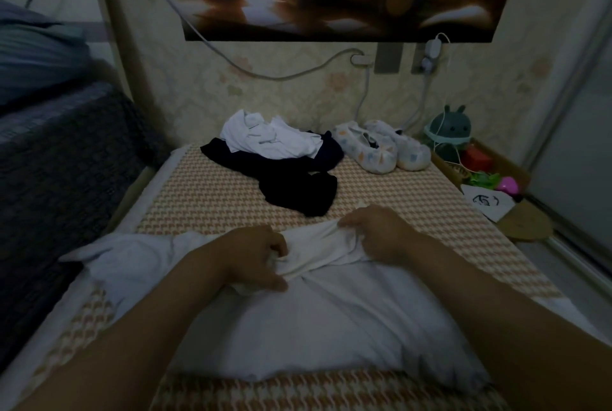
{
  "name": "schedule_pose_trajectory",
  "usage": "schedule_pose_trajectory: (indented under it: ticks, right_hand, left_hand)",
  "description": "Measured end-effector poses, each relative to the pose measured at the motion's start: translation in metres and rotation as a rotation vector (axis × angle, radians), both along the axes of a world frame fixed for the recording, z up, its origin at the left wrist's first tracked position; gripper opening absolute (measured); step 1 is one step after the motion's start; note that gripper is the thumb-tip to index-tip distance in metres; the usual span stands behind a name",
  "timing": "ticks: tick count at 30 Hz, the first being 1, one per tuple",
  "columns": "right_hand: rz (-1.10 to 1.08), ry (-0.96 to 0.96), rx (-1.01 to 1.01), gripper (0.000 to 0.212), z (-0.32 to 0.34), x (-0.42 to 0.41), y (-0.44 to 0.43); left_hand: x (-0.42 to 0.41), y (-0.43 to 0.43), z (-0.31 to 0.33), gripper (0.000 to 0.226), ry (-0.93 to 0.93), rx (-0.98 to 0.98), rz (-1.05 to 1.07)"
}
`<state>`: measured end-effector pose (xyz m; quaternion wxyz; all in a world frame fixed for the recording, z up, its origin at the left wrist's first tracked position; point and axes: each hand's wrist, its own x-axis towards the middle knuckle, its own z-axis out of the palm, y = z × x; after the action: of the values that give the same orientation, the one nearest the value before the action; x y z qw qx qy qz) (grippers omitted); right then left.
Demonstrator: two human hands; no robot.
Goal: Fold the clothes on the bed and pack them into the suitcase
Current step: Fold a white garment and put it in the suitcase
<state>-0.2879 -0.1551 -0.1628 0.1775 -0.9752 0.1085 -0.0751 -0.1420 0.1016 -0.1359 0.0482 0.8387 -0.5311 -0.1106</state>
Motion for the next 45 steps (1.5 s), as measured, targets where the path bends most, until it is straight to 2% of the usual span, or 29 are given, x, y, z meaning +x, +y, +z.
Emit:
schedule_pose_trajectory:
  ticks: [2, 5, 7, 8, 10, 13, 16, 18, 21, 22, 23, 24, 26, 28, 30, 31, 33, 35, 37, 39, 41, 43, 45]
  right_hand:
    - [0.023, 0.054, -0.284, 0.044, -0.011, 0.003, -0.007]
    - [-0.046, -0.128, -0.436, 0.025, -0.010, 0.001, -0.014]
    - [-0.061, -0.197, -0.521, 0.021, 0.001, -0.005, -0.018]
    - [-0.058, -0.169, -0.550, 0.021, 0.004, -0.009, -0.018]
    - [-0.062, 0.017, -0.579, 0.024, 0.012, -0.018, -0.015]
    - [-0.111, 0.194, -0.644, 0.026, 0.018, -0.024, -0.007]
    - [-0.174, -0.094, -0.689, 0.053, 0.008, -0.017, -0.010]
    - [-0.247, -0.059, -0.571, 0.046, 0.013, -0.014, 0.000]
    - [-0.238, 0.124, -0.568, 0.056, 0.003, -0.004, -0.004]
    - [-0.177, 0.118, -0.622, 0.051, 0.002, -0.001, -0.006]
    - [-0.085, -0.044, -0.692, 0.046, 0.003, 0.000, -0.003]
    - [-0.051, -0.121, -0.701, 0.039, 0.001, 0.003, -0.001]
    - [0.038, -0.255, -0.640, 0.028, -0.008, 0.013, 0.001]
    - [0.148, -0.193, -0.488, 0.031, -0.015, 0.027, 0.012]
    - [0.133, -0.093, -0.283, 0.044, -0.017, 0.037, 0.028]
    - [0.123, -0.049, -0.253, 0.045, -0.015, 0.041, 0.033]
    - [0.120, -0.052, -0.337, 0.032, -0.014, 0.049, 0.036]
    - [0.097, -0.167, -0.384, 0.022, -0.014, 0.050, 0.037]
    - [0.016, -0.282, -0.329, 0.021, -0.014, 0.052, 0.038]
    - [-0.110, -0.341, -0.189, 0.022, -0.009, 0.055, 0.042]
    - [-0.242, -0.387, -0.073, 0.024, -0.002, 0.059, 0.047]
    - [-0.365, -0.405, -0.062, 0.026, 0.002, 0.061, 0.050]
    - [-0.422, -0.354, -0.048, 0.031, 0.004, 0.063, 0.053]
  left_hand:
    - [-0.001, 0.003, 0.006, 0.047, 0.000, -0.022, 0.016]
    - [0.001, 0.008, 0.010, 0.020, -0.038, -0.025, 0.034]
    - [0.006, 0.012, 0.013, 0.023, -0.044, -0.014, 0.070]
    - [0.009, 0.013, 0.015, 0.026, -0.033, -0.012, 0.087]
    - [0.008, 0.014, 0.020, 0.024, 0.018, -0.004, 0.111]
    - [0.004, 0.018, 0.023, 0.028, 0.048, 0.107, 0.128]
    - [0.001, 0.027, 0.018, 0.038, -0.135, 0.182, 0.172]
    - [0.001, 0.031, 0.013, 0.042, -0.214, 0.133, 0.225]
    - [0.004, 0.034, 0.012, 0.037, -0.255, 0.185, 0.245]
    - [0.008, 0.036, 0.012, 0.034, -0.239, 0.201, 0.272]
    - [0.011, 0.037, 0.011, 0.031, -0.220, 0.194, 0.294]
    - [0.016, 0.038, 0.010, 0.030, -0.216, 0.173, 0.309]
    - [0.023, 0.042, 0.008, 0.031, -0.198, 0.100, 0.348]
    - [0.026, 0.046, 0.008, 0.039, -0.173, 0.060, 0.411]
    - [0.025, 0.049, 0.010, 0.049, -0.161, 0.125, 0.413]
    - [0.024, 0.050, 0.012, 0.055, -0.139, 0.170, 0.403]
    - [0.025, 0.053, 0.015, 0.059, -0.080, 0.220, 0.394]
    - [0.025, 0.058, 0.018, 0.048, -0.101, 0.208, 0.381]
    - [0.029, 0.063, 0.020, 0.029, -0.182, 0.203, 0.361]
    - [0.034, 0.067, 0.023, 0.021, -0.165, 0.231, 0.358]
    - [0.038, 0.070, 0.026, 0.026, -0.051, 0.252, 0.351]
    - [0.038, 0.073, 0.027, 0.021, 0.118, 0.234, 0.328]
    - [0.037, 0.074, 0.027, 0.018, 0.155, 0.276, 0.311]
